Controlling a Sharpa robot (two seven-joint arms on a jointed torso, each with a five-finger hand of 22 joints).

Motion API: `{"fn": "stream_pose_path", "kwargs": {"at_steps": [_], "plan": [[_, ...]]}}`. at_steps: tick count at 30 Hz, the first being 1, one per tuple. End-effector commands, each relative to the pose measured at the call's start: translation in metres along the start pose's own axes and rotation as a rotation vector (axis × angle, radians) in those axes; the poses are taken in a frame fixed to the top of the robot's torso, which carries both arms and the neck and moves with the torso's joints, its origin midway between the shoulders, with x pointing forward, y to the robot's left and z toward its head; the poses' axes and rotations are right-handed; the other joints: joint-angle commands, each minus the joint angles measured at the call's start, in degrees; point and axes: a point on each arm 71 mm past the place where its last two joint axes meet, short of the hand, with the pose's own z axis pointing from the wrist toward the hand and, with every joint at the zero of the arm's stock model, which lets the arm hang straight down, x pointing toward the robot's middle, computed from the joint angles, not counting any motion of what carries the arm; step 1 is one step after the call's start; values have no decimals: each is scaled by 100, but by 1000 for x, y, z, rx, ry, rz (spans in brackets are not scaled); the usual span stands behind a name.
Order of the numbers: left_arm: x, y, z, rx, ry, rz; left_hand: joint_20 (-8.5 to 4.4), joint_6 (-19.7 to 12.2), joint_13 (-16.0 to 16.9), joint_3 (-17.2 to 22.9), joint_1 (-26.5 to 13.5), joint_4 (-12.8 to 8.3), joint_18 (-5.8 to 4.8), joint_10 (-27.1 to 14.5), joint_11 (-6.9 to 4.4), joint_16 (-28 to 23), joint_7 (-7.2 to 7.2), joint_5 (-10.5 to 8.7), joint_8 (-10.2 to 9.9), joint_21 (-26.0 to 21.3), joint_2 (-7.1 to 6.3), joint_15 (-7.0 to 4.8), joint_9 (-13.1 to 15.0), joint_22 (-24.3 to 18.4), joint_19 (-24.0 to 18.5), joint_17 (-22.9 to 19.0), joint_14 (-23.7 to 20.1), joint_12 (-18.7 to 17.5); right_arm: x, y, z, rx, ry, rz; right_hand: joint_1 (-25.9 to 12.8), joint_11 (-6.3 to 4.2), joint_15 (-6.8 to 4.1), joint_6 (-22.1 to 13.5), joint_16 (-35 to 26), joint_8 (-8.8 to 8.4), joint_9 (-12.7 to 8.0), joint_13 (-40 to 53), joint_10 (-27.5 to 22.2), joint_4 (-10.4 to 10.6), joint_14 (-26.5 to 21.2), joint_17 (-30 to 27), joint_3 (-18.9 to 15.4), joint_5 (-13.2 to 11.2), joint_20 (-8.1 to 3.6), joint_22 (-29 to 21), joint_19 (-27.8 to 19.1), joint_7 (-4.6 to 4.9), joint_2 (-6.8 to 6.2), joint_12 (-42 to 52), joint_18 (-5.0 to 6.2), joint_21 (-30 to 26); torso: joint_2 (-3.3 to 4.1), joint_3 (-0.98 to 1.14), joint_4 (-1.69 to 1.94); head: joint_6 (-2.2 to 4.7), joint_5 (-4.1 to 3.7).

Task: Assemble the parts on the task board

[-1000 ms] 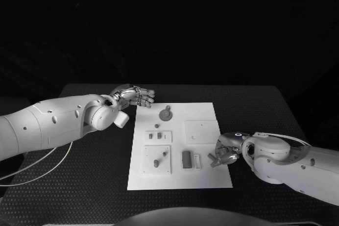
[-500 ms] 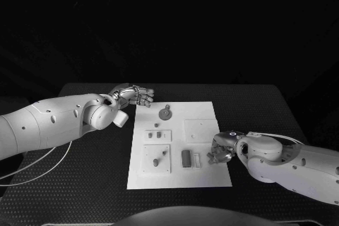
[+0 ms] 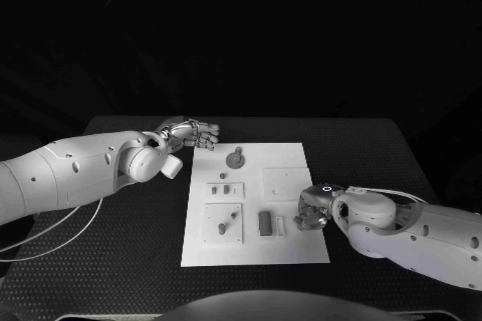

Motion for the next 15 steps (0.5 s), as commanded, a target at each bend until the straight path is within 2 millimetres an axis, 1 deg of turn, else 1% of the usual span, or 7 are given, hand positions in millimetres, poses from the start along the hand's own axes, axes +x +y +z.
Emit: {"fn": "stream_pose_path", "kwargs": {"at_steps": [1, 8, 11, 15], "plan": [[2, -1, 0, 9, 16, -1, 10, -16, -7, -5, -41, 29, -20, 12, 20, -37, -19, 21, -8, -9, -3, 35, -1, -6, -28, 6, -12, -23, 14, 0, 0, 10, 64, -54, 108, -3, -2, 63, 22, -39, -546, 12, 48, 0, -25, 2, 11, -18, 7, 106, -32, 1, 47, 36, 85, 38, -2, -1, 0, -16, 4], [2, -1, 0, 8, 16, -1, 10, -16, -7, -4, -39, 28, -20, 13, 20, -37, -19, 21, -8, -9, -4, 35, -1, -6, -28, 7, -12, -24, 14, -2, 1, 29, 72, -34, 83, -4, -2, 95, 33, -44, -566, 33, 83, 15, -9, 30, -51, -18, 19, 105, -33, -1, 45, 66, 77, 53, -2, -2, -1, -23, -9], [3, -1, 0, 9, 18, -1, 10, -16, -8, -4, -37, 27, -20, 13, 20, -37, -18, 21, -8, -9, -5, 35, -1, -6, -28, 7, -12, -25, 15, -1, 2, 29, 81, -30, -112, -6, -1, 131, 42, -53, -595, 43, 119, 32, 4, 43, -158, -18, 29, 96, -32, -3, 99, 85, 77, 59, -2, -3, 0, -31, -13], [4, -2, 0, 9, 20, -1, 10, -16, -8, -4, -37, 27, -20, 14, 20, -38, -18, 21, -8, -9, -5, 35, -1, -6, -28, 8, -12, -26, 15, 0, 3, 30, 79, -12, -114, -13, -5, 152, 46, -51, -603, 66, 152, 14, 9, 50, -165, -18, 24, 94, -33, -11, 116, 115, 86, 62, -1, -3, 0, -34, -19]]}}
